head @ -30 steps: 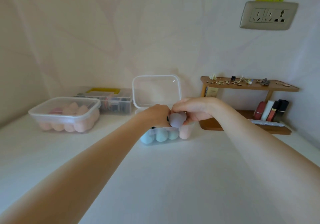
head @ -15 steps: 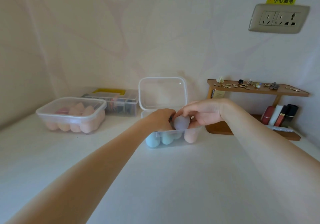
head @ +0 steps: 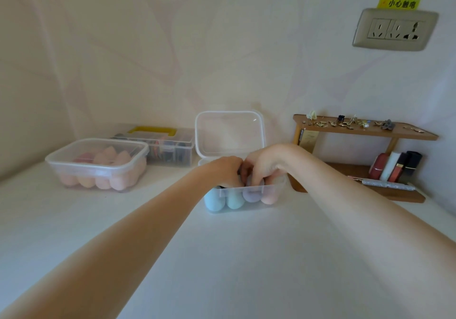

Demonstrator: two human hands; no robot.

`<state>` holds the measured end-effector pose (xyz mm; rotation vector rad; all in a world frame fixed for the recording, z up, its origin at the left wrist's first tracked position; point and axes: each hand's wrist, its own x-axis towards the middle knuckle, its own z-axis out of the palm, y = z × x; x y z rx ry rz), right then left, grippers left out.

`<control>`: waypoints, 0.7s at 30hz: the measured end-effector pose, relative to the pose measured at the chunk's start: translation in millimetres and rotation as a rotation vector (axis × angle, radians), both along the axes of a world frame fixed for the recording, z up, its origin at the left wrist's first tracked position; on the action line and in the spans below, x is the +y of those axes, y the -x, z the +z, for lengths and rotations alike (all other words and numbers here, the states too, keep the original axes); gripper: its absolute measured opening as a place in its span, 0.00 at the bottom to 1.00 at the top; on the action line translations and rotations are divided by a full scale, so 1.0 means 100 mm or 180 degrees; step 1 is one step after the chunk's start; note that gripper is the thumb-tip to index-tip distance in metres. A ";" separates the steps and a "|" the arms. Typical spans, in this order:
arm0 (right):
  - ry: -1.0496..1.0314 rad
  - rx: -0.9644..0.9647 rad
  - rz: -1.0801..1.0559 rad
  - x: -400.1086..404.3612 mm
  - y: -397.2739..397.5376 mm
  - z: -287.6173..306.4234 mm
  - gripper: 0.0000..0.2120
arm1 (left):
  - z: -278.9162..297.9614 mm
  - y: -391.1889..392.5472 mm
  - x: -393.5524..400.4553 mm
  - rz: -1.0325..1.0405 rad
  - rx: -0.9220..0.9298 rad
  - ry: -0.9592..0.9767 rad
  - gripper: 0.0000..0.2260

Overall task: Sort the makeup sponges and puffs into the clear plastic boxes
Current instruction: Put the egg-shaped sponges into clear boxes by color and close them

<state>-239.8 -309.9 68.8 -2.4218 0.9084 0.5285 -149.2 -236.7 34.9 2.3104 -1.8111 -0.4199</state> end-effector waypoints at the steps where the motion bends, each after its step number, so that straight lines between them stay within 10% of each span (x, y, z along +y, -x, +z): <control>1: 0.0265 0.0122 0.0114 0.01 -0.02 -0.01 0.07 | 0.01 -0.01 0.00 -0.0003 -0.0001 -0.0034 0.12; 17: 0.0325 0.0459 -0.0255 0.06 -0.18 -0.15 0.13 | 0.12 -0.05 0.05 -0.0078 -0.0109 -0.0723 0.16; 21: 0.1194 -0.0342 -0.0480 0.13 -0.20 -0.30 0.16 | 0.11 -0.09 0.04 -0.0055 -0.0017 -0.0713 0.17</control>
